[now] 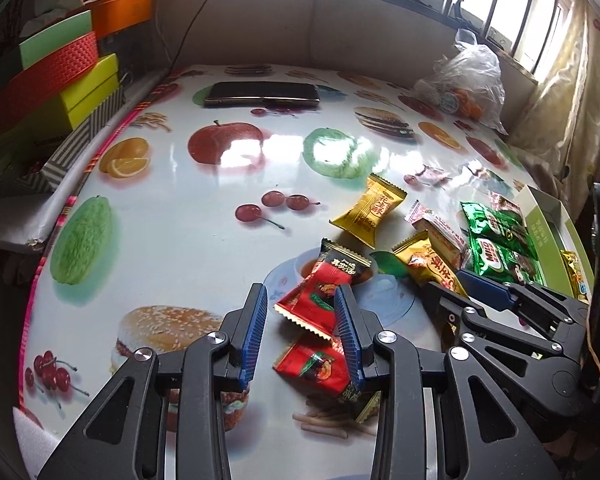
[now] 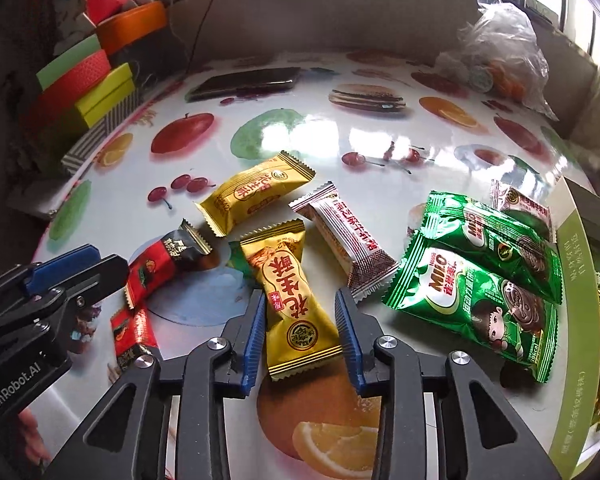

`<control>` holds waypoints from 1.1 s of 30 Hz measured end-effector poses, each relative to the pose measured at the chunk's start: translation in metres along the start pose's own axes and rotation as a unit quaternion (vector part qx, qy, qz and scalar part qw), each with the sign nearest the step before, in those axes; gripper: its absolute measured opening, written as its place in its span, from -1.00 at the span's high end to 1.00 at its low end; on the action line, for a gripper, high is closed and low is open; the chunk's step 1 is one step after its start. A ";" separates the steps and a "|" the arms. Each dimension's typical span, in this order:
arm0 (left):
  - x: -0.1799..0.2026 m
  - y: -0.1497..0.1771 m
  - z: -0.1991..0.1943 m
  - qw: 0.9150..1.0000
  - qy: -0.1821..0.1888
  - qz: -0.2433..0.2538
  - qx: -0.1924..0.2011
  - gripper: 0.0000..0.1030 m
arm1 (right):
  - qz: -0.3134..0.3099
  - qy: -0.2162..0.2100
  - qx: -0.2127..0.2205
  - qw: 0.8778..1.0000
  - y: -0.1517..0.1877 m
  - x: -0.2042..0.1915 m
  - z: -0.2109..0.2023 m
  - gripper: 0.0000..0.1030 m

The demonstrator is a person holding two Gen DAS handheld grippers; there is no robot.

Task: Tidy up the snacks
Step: 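Grasp the yellow peanut candy with the right tool while the left tool approaches a red candy, then close the left tool on the red wrapped candy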

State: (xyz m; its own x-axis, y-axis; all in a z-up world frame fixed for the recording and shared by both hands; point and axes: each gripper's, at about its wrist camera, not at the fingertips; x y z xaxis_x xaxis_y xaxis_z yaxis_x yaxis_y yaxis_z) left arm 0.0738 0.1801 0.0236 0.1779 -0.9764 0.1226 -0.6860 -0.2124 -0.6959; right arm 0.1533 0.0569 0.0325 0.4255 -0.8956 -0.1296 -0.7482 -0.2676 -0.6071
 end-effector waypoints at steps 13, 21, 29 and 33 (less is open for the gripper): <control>0.012 0.000 0.024 0.999 0.008 0.034 -0.030 0.29 | -0.001 -0.010 0.000 1.000 0.010 0.010 -0.011 0.47; 0.017 0.000 0.029 0.998 0.004 0.060 -0.034 0.29 | 0.005 -0.015 0.000 1.000 0.013 0.014 -0.014 0.47; 0.018 -0.010 0.023 0.995 0.022 0.091 -0.021 0.16 | 0.011 -0.021 0.000 1.000 0.013 0.017 -0.015 0.47; 0.025 -0.015 0.028 0.993 0.046 0.108 -0.025 -0.16 | 0.016 -0.024 0.000 1.000 0.014 0.019 -0.015 0.47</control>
Point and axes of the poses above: each gripper's, at about its wrist camera, not at the fingertips, and z roughly the way its jaws point, x to its right, y to its underside, and after that the axes turned 9 degrees about x, right-handed
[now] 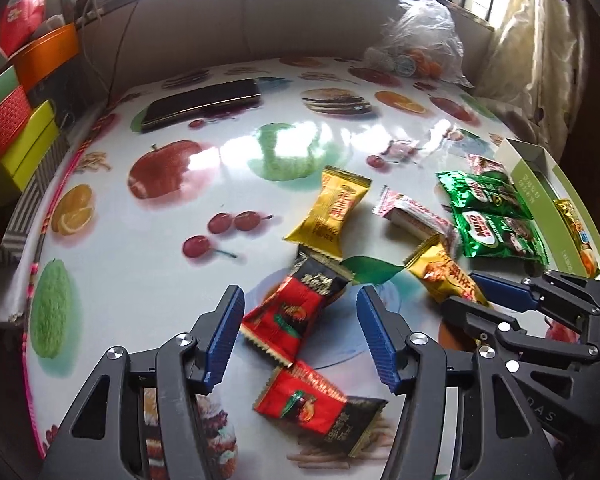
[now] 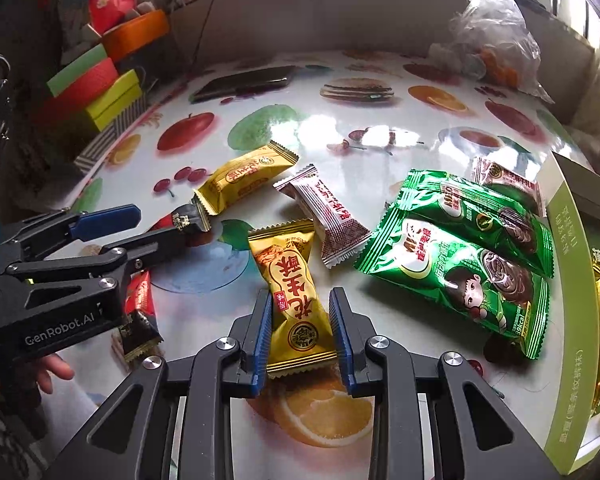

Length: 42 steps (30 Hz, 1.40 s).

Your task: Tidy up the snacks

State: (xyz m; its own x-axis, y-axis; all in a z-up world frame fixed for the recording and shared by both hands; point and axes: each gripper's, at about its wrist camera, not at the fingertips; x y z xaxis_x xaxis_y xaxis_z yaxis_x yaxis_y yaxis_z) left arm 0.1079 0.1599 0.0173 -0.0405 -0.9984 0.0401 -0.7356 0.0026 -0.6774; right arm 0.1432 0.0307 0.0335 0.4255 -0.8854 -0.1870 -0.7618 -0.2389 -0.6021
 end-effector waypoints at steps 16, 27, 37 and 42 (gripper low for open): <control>0.002 0.001 0.023 0.999 -0.024 0.000 -0.024 -0.15 | 0.002 -0.002 0.001 1.000 0.000 0.001 0.000 0.47; 0.007 0.001 0.020 0.999 -0.021 0.008 -0.024 0.45 | 0.005 0.001 0.001 1.000 0.001 0.003 -0.003 0.47; 0.018 0.001 -0.002 1.000 -0.012 -0.003 -0.001 0.51 | 0.013 0.001 0.010 1.000 0.004 0.006 -0.013 0.55; 0.027 0.002 -0.014 1.000 -0.009 -0.006 0.009 0.50 | 0.010 0.002 0.018 1.000 0.006 0.009 -0.023 0.56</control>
Point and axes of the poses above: each gripper's, at about its wrist camera, not at the fingertips, and z roughly the way its jaws point, x to its right, y to its underside, and after that the axes turned 9 degrees about x, right-handed
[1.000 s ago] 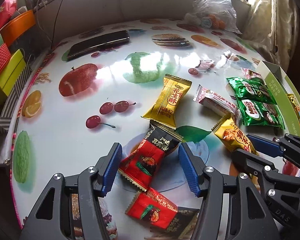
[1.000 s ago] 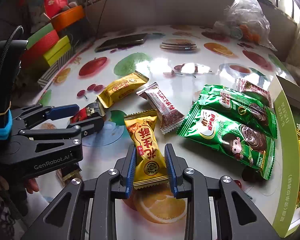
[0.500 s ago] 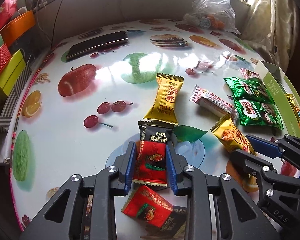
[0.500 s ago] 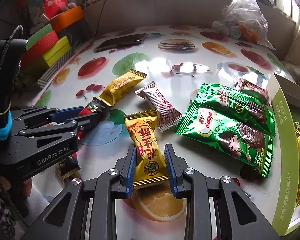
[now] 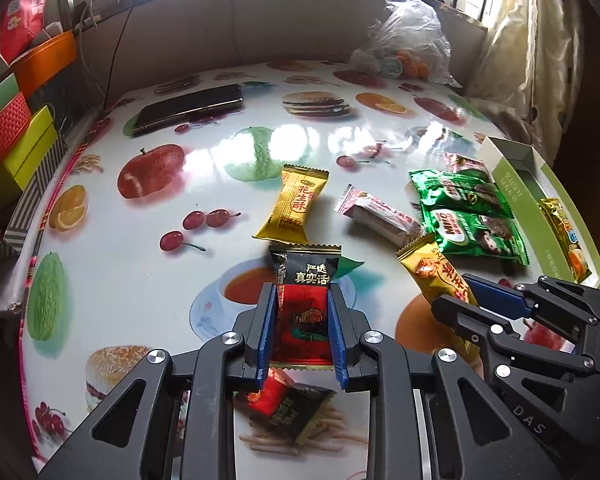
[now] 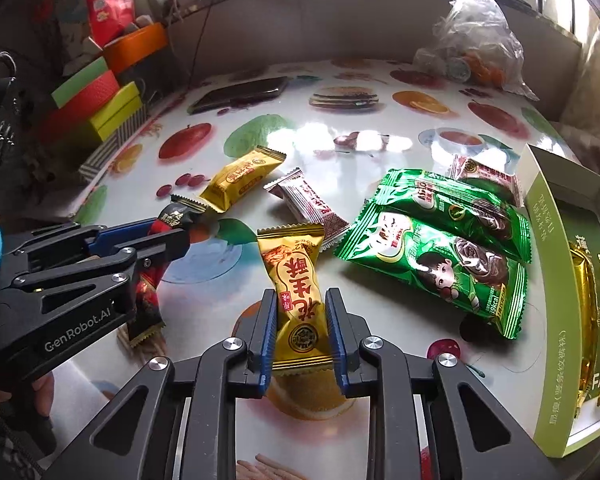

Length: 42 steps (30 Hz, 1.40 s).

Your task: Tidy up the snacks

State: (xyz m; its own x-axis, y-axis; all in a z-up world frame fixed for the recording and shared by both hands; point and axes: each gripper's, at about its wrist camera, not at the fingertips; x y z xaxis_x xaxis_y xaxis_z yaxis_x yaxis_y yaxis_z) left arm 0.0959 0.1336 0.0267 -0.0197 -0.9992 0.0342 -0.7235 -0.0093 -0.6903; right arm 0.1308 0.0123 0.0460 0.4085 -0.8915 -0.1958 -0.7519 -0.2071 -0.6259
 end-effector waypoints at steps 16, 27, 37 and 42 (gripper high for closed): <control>0.035 -0.006 -0.033 0.999 0.018 0.008 0.029 0.50 | 0.011 0.006 0.037 0.999 -0.001 0.016 -0.044 0.56; 0.070 -0.019 -0.042 0.998 0.044 0.024 0.043 0.50 | 0.037 0.031 0.066 0.997 -0.003 0.045 -0.077 0.56; 0.110 -0.031 -0.044 0.994 0.081 0.038 0.055 0.50 | 0.071 0.060 0.085 0.992 -0.001 0.081 -0.102 0.56; 0.131 -0.036 -0.039 0.993 0.098 0.047 0.053 0.50 | 0.083 0.078 0.091 0.989 0.000 0.097 -0.111 0.56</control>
Point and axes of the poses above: each gripper's, at about its wrist camera, not at the fingertips, and z roughly the way its jaws point, x to its right, y to its underside, and after that the axes turned 9 degrees about x, right-handed
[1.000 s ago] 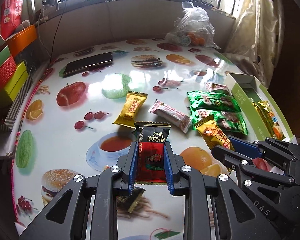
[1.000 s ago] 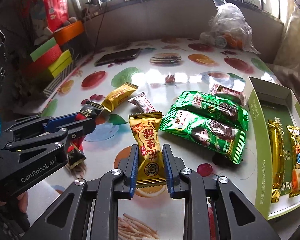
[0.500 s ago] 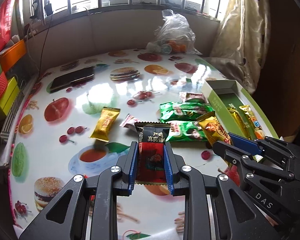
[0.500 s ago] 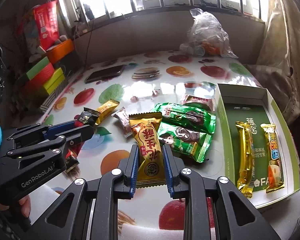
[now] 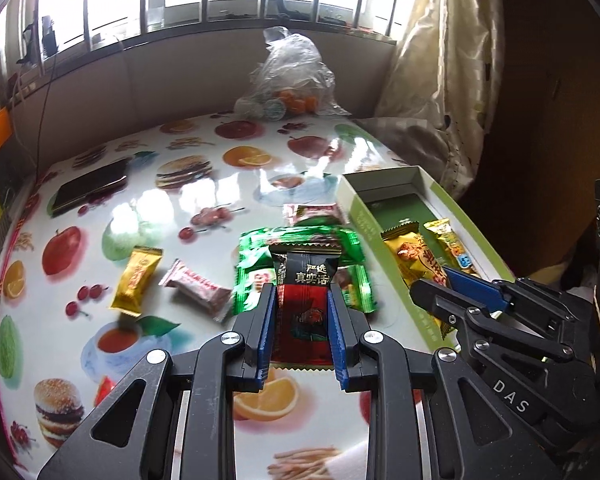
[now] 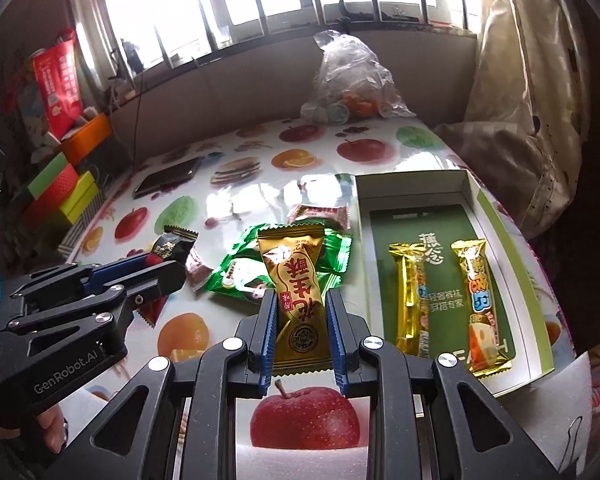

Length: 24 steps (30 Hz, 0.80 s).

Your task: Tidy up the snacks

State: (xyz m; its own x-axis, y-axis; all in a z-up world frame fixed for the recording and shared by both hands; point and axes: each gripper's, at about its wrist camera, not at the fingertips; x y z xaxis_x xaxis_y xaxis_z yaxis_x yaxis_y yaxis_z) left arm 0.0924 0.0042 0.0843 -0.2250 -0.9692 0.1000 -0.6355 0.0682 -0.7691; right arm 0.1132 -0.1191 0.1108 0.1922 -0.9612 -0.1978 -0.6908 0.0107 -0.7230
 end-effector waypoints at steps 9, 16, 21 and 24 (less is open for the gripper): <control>0.033 -0.009 0.017 0.999 0.033 0.013 -0.005 0.50 | 0.028 0.032 0.006 0.999 -0.002 0.036 -0.007 0.56; 0.060 -0.012 0.032 0.998 0.059 0.023 -0.017 0.50 | 0.048 0.057 0.006 0.997 -0.003 0.067 -0.009 0.56; 0.073 -0.011 0.047 0.996 0.075 0.022 -0.031 0.50 | 0.062 0.072 0.001 0.995 -0.001 0.089 -0.006 0.56; 0.080 -0.009 0.056 0.995 0.083 0.023 -0.041 0.50 | 0.067 0.081 -0.005 0.994 0.000 0.101 -0.003 0.56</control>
State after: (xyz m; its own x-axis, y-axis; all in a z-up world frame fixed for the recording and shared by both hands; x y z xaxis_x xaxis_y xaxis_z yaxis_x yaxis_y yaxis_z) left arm 0.1215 -0.0874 0.0640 -0.3698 -0.9125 0.1747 -0.6788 0.1370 -0.7214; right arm 0.1301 -0.2167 0.0930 -0.0163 -0.9829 -0.1833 -0.7103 0.1404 -0.6897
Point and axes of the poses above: each gripper's, at about its wrist camera, not at the fingertips, and z roughly the way its jaws point, x to its right, y to its underside, and after that the axes turned 9 degrees about x, right-handed
